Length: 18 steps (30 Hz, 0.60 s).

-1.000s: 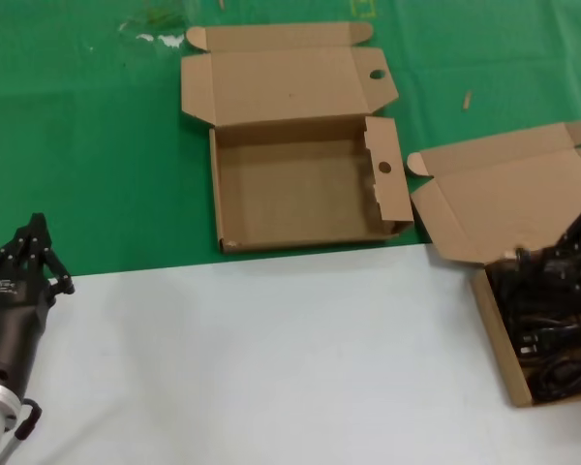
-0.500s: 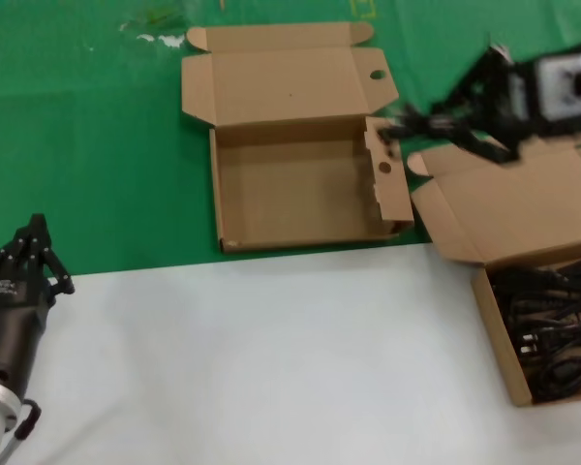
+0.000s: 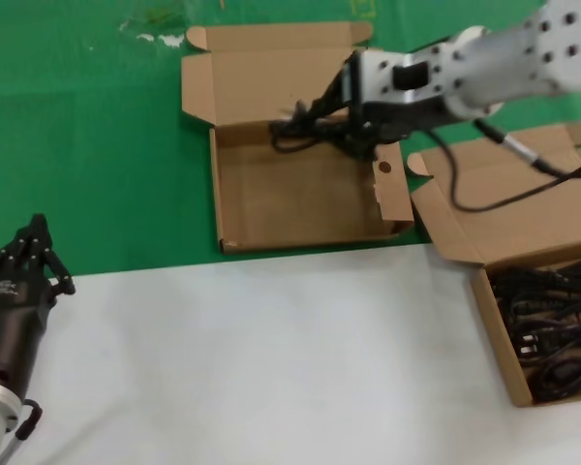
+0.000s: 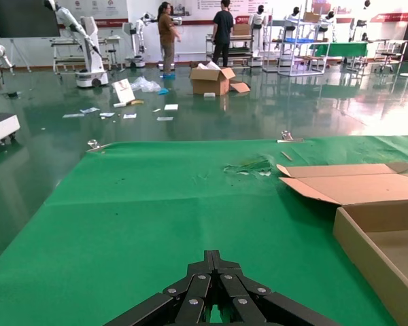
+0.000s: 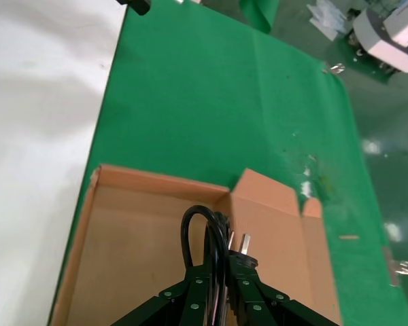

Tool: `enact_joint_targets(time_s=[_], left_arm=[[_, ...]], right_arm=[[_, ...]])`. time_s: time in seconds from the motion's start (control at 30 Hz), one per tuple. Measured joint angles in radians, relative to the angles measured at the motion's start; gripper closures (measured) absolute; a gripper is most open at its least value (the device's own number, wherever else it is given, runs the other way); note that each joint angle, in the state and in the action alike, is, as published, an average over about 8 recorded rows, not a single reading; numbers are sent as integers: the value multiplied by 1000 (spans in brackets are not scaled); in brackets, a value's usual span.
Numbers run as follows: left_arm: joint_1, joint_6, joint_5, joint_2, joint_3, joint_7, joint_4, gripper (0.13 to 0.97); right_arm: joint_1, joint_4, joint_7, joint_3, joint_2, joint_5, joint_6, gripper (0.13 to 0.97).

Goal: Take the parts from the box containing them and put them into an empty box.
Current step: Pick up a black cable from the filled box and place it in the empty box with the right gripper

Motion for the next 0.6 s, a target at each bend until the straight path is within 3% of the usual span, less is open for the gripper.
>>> enact_joint_targets(time_s=[0.27,0.6], left_arm=[[0,0,0,0,0,0,0,957],[0,0,0,0,0,0,0,957]], right_arm=[[-1,-133,-46,-43,-89,-25,56,926],[-30,-166,-45,-54,-116,-26,85,909]])
